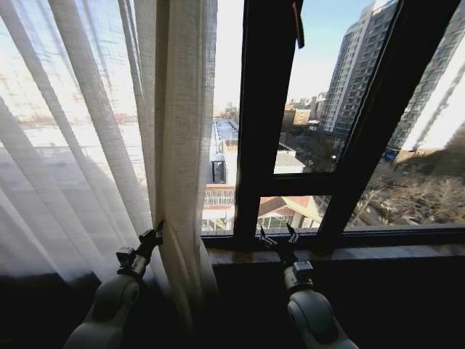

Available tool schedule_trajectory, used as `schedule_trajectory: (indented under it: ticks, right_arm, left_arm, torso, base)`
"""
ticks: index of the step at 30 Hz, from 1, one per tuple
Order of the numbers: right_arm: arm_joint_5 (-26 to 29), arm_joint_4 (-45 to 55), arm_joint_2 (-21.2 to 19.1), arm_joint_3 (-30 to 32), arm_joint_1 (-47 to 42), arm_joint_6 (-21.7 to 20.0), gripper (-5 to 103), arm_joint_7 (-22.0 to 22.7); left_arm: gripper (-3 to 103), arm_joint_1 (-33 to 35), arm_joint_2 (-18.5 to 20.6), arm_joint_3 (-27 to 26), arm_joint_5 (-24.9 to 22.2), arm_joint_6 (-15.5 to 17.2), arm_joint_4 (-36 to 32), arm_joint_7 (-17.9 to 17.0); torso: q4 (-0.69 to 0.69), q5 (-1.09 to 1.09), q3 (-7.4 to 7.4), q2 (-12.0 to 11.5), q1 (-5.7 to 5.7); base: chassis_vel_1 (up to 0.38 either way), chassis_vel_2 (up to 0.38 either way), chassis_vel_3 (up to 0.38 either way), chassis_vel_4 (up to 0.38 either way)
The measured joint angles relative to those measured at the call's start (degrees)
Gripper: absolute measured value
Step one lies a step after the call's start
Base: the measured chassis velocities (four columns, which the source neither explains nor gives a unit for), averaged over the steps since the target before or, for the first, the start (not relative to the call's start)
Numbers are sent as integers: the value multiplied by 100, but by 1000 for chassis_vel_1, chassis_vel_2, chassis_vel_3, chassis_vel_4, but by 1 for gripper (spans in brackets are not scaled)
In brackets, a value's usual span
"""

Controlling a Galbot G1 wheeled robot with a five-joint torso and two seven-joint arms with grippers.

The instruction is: Open the curtains by pulling them apart, changing their state from closed to fully open.

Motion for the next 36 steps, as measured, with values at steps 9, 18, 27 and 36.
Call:
schedule_trajectory:
  ticks: [9, 18, 27, 36]
  right_arm:
    - [24, -5, -40, 8, -39, 349, 100, -50]
    - [22, -3, -19, -32, -77, 439, 100, -73]
    - [-101, 2, 102, -131, -139, 499, 100, -102]
    - [-251, 29, 79, -119, -135, 475, 100, -165]
  left_arm:
    - [0, 230, -57, -76, 11, -1, -181, -7]
    - [0, 516, -101, -231, 21, -26, -361, -21]
    - [0, 658, -82, -302, 1, -25, -506, -19]
    - [0, 627, -80, -303, -7, -26, -513, -23]
  torso:
    - [1, 0, 0, 0, 1]
    - [2, -4, 0, 0, 1]
    - [-2, 2, 1, 0, 0]
    - [0, -1, 1, -1, 1]
  base:
    - [345, 357, -350, -348]
    - [192, 175, -159, -183]
    - [-29, -18, 12, 20]
    - [0, 0, 0, 0]
